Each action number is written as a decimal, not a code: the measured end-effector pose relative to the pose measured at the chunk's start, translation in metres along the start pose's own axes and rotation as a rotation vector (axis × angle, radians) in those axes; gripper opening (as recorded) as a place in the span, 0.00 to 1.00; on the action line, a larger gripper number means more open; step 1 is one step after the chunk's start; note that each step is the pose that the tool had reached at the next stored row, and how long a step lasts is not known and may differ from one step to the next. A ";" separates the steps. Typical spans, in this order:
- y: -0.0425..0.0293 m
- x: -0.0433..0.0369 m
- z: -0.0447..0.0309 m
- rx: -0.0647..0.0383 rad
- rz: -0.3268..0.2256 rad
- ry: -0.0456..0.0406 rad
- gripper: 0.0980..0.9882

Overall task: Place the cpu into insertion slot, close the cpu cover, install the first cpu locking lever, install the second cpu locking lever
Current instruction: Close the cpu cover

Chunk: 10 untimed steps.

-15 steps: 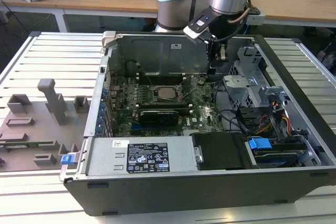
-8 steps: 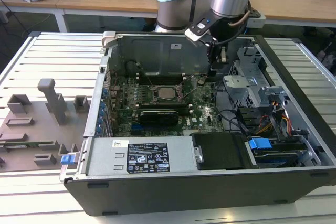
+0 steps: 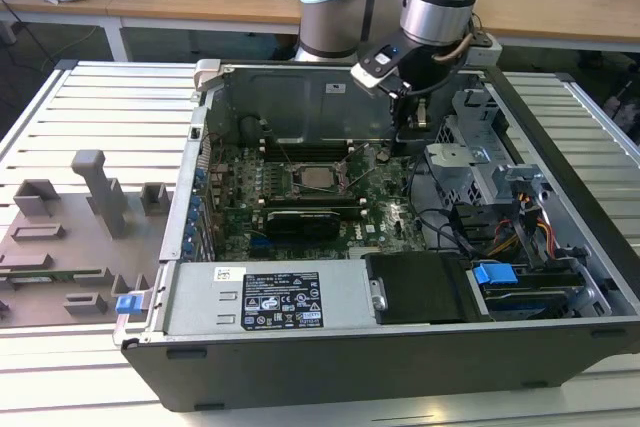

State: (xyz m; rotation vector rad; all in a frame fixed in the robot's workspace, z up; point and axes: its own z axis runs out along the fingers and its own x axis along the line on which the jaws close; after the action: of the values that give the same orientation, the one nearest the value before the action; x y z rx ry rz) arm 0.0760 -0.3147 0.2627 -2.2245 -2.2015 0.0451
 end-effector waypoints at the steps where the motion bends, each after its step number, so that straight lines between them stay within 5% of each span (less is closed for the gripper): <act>1: 0.0004 0.0002 0.0010 0.010 -0.002 0.0008 0.01; 6: -0.0035 0.0001 0.0085 0.010 -0.030 0.0164 0.01; 10: -0.0057 0.0002 0.0154 0.010 -0.030 0.0172 0.01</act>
State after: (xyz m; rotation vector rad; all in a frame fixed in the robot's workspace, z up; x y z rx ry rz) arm 0.0698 -0.3146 0.2475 -2.1773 -2.2208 0.0365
